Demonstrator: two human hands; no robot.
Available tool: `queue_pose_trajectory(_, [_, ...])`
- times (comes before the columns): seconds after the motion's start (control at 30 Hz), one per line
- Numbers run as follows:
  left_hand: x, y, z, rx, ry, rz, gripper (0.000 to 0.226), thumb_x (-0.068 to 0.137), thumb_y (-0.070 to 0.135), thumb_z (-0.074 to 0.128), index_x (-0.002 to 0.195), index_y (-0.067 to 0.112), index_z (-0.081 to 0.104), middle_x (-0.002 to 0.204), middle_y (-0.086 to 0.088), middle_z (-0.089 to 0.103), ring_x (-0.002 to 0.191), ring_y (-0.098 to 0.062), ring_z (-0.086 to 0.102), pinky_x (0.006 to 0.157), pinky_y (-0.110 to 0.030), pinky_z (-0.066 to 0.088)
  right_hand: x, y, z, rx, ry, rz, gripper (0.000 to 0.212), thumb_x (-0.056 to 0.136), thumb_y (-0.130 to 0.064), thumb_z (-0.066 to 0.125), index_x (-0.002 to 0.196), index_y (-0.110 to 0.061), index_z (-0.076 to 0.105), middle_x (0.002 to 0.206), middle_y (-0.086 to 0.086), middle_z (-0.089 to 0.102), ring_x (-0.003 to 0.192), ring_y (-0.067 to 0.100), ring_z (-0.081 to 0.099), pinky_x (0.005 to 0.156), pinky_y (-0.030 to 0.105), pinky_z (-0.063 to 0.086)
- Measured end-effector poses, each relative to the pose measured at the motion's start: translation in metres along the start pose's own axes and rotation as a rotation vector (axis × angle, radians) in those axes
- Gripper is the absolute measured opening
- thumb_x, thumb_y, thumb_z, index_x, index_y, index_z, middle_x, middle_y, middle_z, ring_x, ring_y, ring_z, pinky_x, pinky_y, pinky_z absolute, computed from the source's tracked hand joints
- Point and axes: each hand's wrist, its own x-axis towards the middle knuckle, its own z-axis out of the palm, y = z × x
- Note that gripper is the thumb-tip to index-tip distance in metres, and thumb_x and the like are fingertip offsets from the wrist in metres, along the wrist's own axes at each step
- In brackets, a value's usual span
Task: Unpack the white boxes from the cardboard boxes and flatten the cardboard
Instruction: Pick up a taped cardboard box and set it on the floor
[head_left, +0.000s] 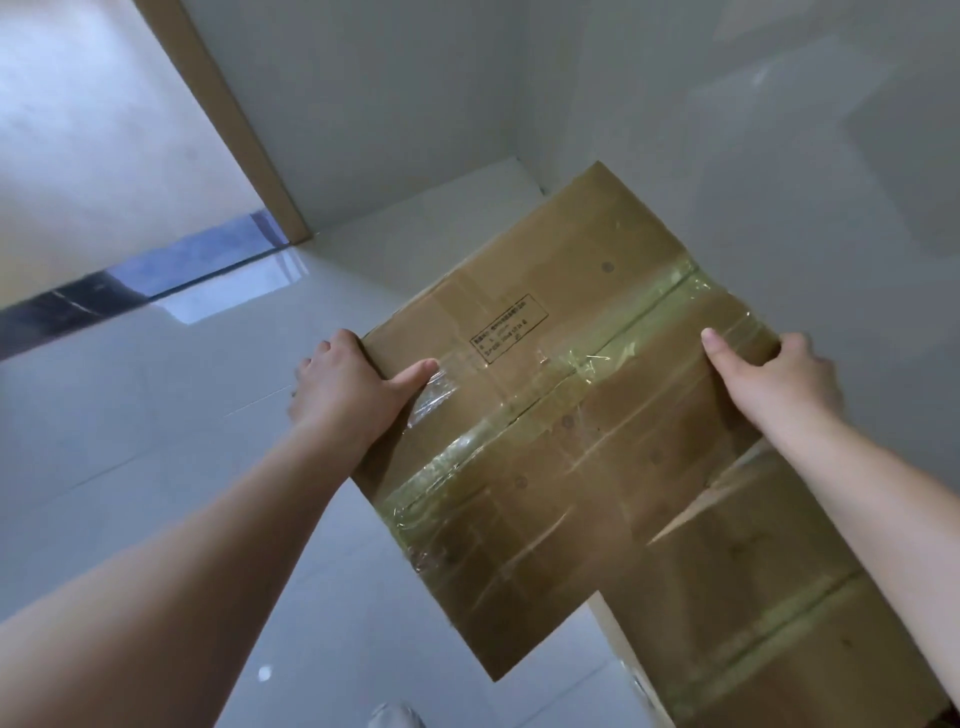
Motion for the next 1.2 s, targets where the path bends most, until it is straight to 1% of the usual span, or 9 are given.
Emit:
queue_pose_trajectory(0.1, [0.033,-0.028,-0.014,-0.002,0.030,-0.035,0.081,0.060,0.085,0.055,0.104,0.018,0.046,0.107,-0.006,0.053,0.108,-0.029,0.048,0.086,-0.048,0.048,-0.009,-0.034,0.031,0.013,-0.035,-0.029,0.087,0.073,-0.077,0.052,0.130,-0.011,0.043,0.127,0.018,0.047,0.112,0.042,0.051,0.070,0.040,0.047])
queue_pose_trajectory(0.2, [0.062,-0.054,-0.015,0.010,0.049,-0.076,0.082,0.056,0.086,0.056,0.101,0.019,0.046,0.106,-0.005,0.053,0.106,-0.029,0.048,0.086,-0.049,0.048,-0.017,-0.057,0.066,0.014,-0.083,-0.020,0.090,0.073,-0.077,0.052,0.132,-0.011,0.040,0.129,0.018,0.047,0.113,0.041,0.051,0.088,0.048,0.047])
queue_pose_trajectory(0.27, [0.077,-0.074,-0.012,0.022,0.084,-0.108,0.085,0.053,0.090,0.053,0.100,0.019,0.048,0.106,-0.005,0.055,0.104,-0.029,0.049,0.085,-0.050,0.048,-0.019,-0.069,0.091,0.034,-0.114,-0.035,0.090,0.074,-0.076,0.053,0.134,-0.010,0.039,0.130,0.019,0.047,0.113,0.041,0.052,0.091,0.048,0.046])
queue_pose_trajectory(0.53, [0.146,-0.171,0.041,0.070,0.096,-0.185,0.091,0.051,0.092,0.049,0.104,0.019,0.050,0.110,-0.007,0.056,0.107,-0.032,0.049,0.087,-0.053,0.046,-0.033,-0.096,0.210,-0.100,-0.191,-0.073,0.085,0.080,-0.071,0.050,0.136,-0.009,0.036,0.133,0.023,0.046,0.117,0.042,0.050,0.090,0.044,0.042])
queue_pose_trajectory(0.8, [0.215,-0.253,0.097,0.118,0.062,-0.162,0.087,0.052,0.093,0.049,0.100,0.020,0.052,0.109,-0.005,0.058,0.107,-0.031,0.050,0.086,-0.050,0.045,-0.045,-0.093,0.329,-0.184,-0.205,-0.104,0.080,0.077,-0.074,0.050,0.121,-0.008,0.047,0.120,0.020,0.058,0.111,0.039,0.055,0.086,0.042,0.045])
queue_pose_trajectory(0.9, [0.236,-0.271,0.111,0.106,0.042,-0.146,0.086,0.050,0.093,0.050,0.097,0.021,0.052,0.106,-0.004,0.058,0.105,-0.029,0.051,0.086,-0.050,0.045,-0.048,-0.092,0.356,-0.209,-0.201,-0.127,0.078,0.077,-0.074,0.049,0.119,-0.009,0.049,0.114,0.017,0.062,0.104,0.037,0.058,0.076,0.037,0.046])
queue_pose_trajectory(1.03, [0.255,-0.282,0.122,0.099,0.037,-0.116,0.082,0.053,0.090,0.054,0.094,0.019,0.052,0.099,-0.004,0.057,0.102,-0.029,0.051,0.085,-0.049,0.047,-0.048,-0.089,0.384,-0.200,-0.215,-0.144,0.076,0.074,-0.076,0.050,0.113,-0.010,0.051,0.102,0.011,0.064,0.080,0.031,0.060,0.058,0.031,0.048])
queue_pose_trajectory(1.1, [0.263,-0.286,0.128,0.109,0.028,-0.097,0.082,0.053,0.090,0.055,0.095,0.019,0.051,0.098,-0.004,0.057,0.100,-0.029,0.051,0.085,-0.048,0.048,-0.047,-0.086,0.396,-0.182,-0.211,-0.144,0.078,0.068,-0.080,0.051,0.107,-0.012,0.052,0.096,0.009,0.064,0.077,0.031,0.065,0.065,0.038,0.057])
queue_pose_trajectory(1.2, [0.274,-0.292,0.135,0.115,0.032,-0.075,0.087,0.049,0.092,0.053,0.094,0.017,0.053,0.094,-0.005,0.057,0.093,-0.028,0.053,0.083,-0.048,0.050,-0.043,-0.084,0.407,-0.187,-0.213,-0.182,0.080,0.068,-0.080,0.051,0.111,-0.012,0.052,0.098,0.008,0.065,0.076,0.032,0.068,0.069,0.041,0.058])
